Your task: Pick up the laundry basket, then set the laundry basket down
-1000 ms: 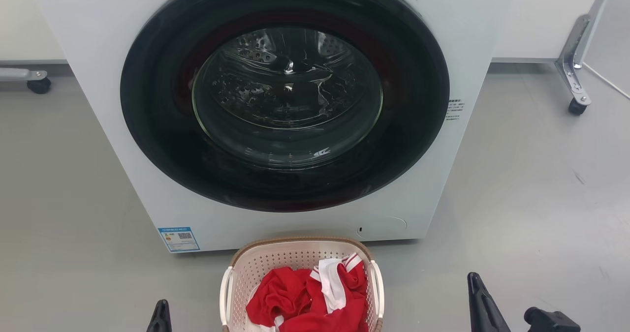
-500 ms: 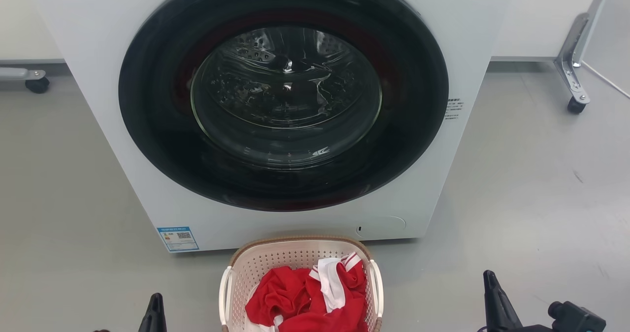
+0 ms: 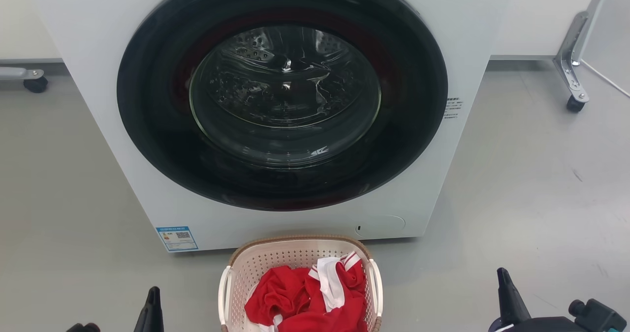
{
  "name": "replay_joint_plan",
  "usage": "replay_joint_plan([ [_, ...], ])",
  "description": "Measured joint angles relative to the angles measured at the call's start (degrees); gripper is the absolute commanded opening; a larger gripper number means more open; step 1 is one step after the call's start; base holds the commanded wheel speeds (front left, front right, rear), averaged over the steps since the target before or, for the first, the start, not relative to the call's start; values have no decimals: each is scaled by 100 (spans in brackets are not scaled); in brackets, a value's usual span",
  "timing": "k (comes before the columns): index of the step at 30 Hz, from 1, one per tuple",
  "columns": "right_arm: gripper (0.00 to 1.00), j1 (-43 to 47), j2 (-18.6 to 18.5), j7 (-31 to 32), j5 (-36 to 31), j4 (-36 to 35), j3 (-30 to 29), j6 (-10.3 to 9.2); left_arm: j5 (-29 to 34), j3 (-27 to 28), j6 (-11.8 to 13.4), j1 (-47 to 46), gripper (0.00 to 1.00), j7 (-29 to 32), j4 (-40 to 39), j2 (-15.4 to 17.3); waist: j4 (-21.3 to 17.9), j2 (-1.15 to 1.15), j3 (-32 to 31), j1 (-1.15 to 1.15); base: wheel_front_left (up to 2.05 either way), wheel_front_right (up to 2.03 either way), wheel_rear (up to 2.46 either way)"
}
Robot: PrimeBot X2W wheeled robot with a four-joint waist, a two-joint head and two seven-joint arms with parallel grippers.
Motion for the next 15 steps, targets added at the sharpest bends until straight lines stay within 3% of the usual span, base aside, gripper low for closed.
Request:
replay_joint_plan([
  [15, 0, -204, 16, 321, 1189, 163, -404, 223, -1237, 205, -207, -258, 0, 320, 156, -48, -15, 0, 15, 0, 0, 0, 0],
])
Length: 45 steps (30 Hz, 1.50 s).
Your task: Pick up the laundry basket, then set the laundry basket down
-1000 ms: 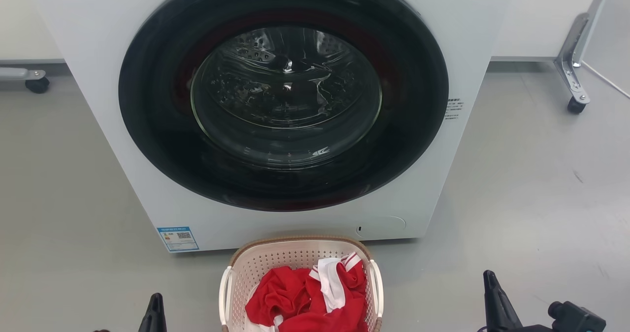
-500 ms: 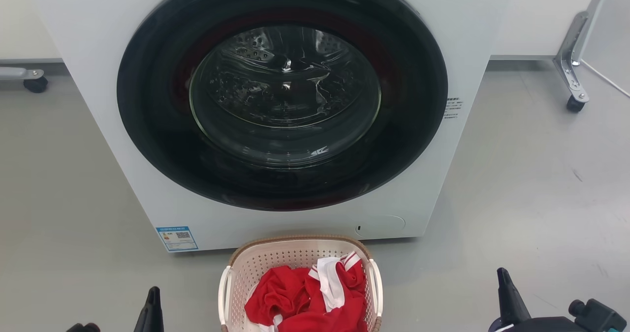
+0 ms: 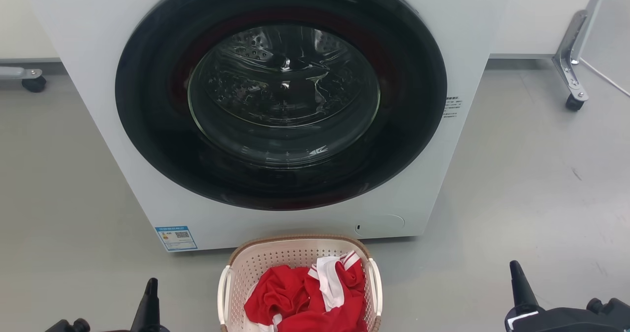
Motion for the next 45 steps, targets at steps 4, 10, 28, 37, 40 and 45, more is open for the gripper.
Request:
replay_joint_plan([
  [4, 0, -16, 3, 102, 397, 43, -129, 80, -400, 69, -63, -75, 0, 102, 53, -27, -5, 0, 5, 0, 0, 0, 0],
  [10, 0, -125, 11, 207, 877, 93, -289, 174, -867, 156, -158, -148, 0, 219, 132, -40, -11, 0, 11, 0, 0, 0, 0],
  [28, 0, -283, 24, 570, 2285, 289, -771, 433, -2296, 394, -447, -479, 0, 592, 312, -90, -28, 0, 29, 0, 0, 0, 0],
  [37, 0, -377, 32, 754, 2896, 381, -983, 564, -2941, 512, -550, -602, 0, 749, 391, -131, -36, 0, 37, 0, 0, 0, 0],
  [40, 0, -400, 35, 801, 3093, 402, -1043, 588, -3111, 541, -589, -670, 0, 801, 423, -138, -38, 0, 39, 0, 0, 0, 0],
  [45, 0, -458, 36, 802, 3093, 403, -1047, 608, -3174, 543, -595, -686, 0, 801, 425, -146, -38, 0, 39, 0, 0, 0, 0],
])
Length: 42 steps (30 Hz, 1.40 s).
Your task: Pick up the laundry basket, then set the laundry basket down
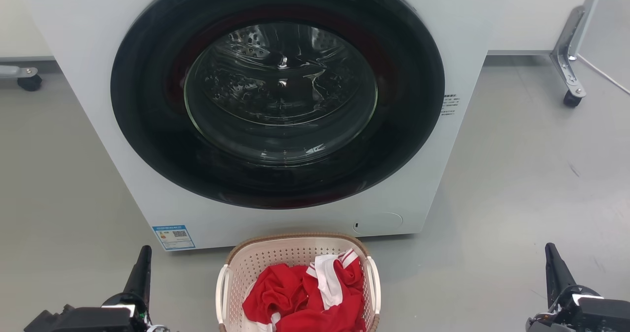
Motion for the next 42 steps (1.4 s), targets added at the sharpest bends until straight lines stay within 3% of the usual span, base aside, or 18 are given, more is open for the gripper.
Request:
replay_joint_plan([
  [42, 0, 0, 2, 0, 7, 2, 0, 0, -1, 0, 0, 0, 0, 0, 4, -2, 0, 0, -1, 0, 0, 0, 0],
])
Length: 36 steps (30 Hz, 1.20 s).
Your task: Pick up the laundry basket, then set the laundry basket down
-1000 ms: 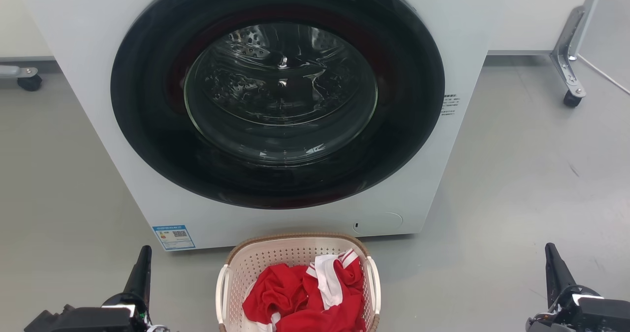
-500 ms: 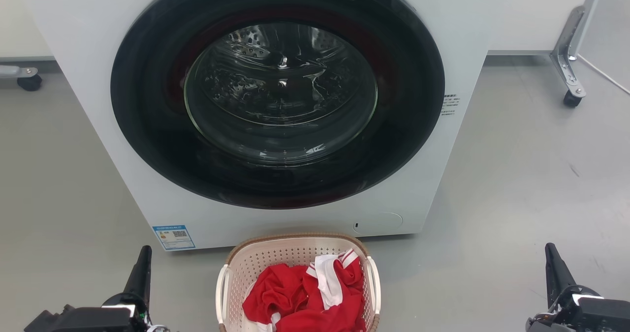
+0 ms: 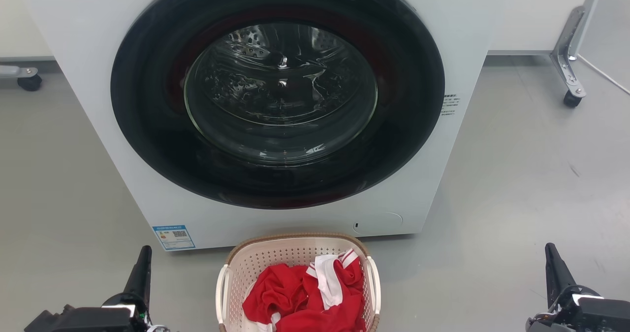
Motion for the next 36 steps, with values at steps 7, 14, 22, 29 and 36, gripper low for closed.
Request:
replay_joint_plan([
  [7, 0, 0, 0, 0, 0, 0, 0, 0, 0, 0, -1, 0, 0, 0, 0, 0, 0, 0, 0, 0, 0, 0, 0],
  [14, 0, 0, 0, 0, 0, 0, 0, 0, 0, 0, -1, 0, 0, 0, 1, 0, 0, 0, 0, 0, 0, 0, 0],
  [22, 0, 0, 0, -1, 0, -1, 0, 0, 0, 0, -1, 0, 0, 0, 1, 0, 0, 0, 0, 0, 0, 0, 0],
  [29, 0, 0, 0, 0, 0, -1, 0, 0, 0, -1, -1, 0, 0, 0, 1, 0, 0, 0, 0, 0, 0, 0, 0],
  [36, 0, 0, 0, 0, 0, -1, 0, 0, 0, -1, -1, 0, 0, 0, 1, 0, 0, 0, 0, 0, 0, 0, 0],
])
